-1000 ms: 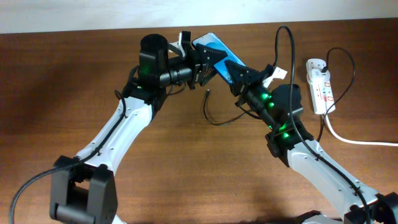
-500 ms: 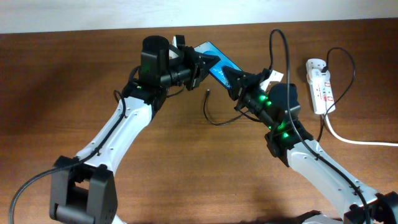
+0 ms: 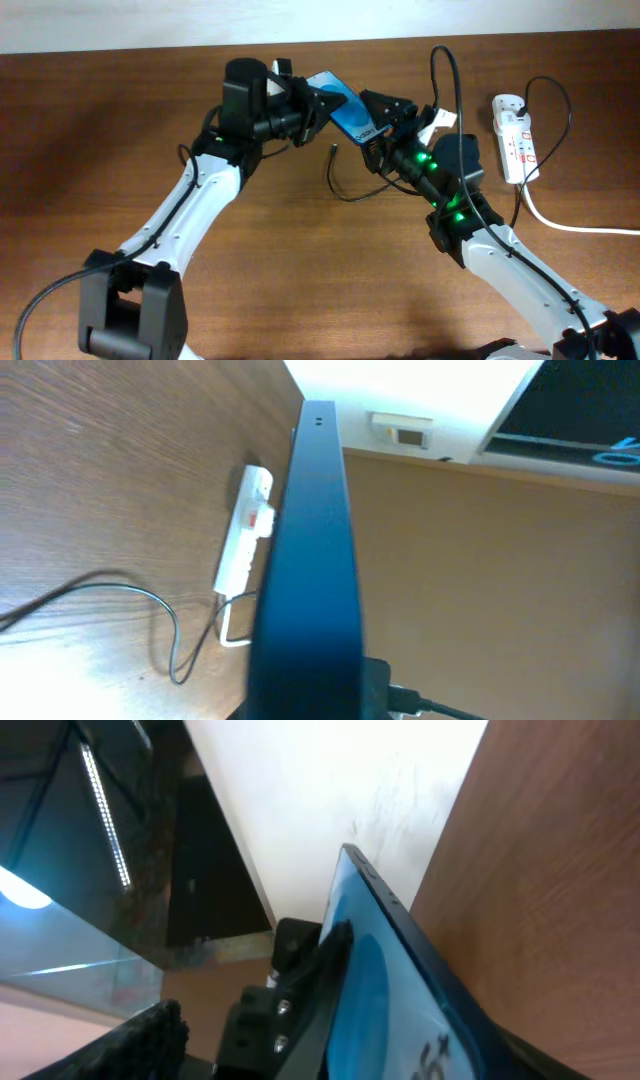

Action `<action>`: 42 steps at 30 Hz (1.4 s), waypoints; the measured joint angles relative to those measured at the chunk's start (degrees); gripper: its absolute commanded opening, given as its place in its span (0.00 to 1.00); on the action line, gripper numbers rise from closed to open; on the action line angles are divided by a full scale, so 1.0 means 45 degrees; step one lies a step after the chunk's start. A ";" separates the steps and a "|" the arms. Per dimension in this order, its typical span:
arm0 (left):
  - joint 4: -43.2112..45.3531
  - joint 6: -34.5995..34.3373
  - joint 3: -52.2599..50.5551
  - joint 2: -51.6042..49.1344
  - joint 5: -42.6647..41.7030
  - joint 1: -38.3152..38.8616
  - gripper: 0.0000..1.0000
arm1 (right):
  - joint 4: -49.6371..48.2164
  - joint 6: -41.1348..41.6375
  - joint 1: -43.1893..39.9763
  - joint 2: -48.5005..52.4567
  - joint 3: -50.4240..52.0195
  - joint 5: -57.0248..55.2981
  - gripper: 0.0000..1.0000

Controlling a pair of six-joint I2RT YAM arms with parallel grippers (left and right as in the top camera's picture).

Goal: Plug charger to phone and switch on socket

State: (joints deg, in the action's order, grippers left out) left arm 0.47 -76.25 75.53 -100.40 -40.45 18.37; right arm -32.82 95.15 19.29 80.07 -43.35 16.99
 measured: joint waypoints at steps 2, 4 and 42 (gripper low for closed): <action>-0.0777 0.0923 -0.0005 -0.0015 -0.0763 -0.0704 0.00 | 0.0903 -0.1234 -0.0539 0.0005 -0.0034 0.0418 0.98; -0.0733 0.1773 -0.0005 -0.0029 -0.2244 -0.1724 0.00 | 0.2472 -0.2584 -0.1365 0.0000 -0.0126 0.1122 0.98; -0.0777 0.4959 -0.0015 -0.0029 -1.0210 -0.6125 0.00 | 1.7374 -1.2468 0.0583 1.1939 -1.3702 0.0534 0.35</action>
State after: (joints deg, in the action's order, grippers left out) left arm -3.03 -53.93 75.46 -100.53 -86.39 -9.19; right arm 45.36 39.05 21.91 133.80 -105.01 19.40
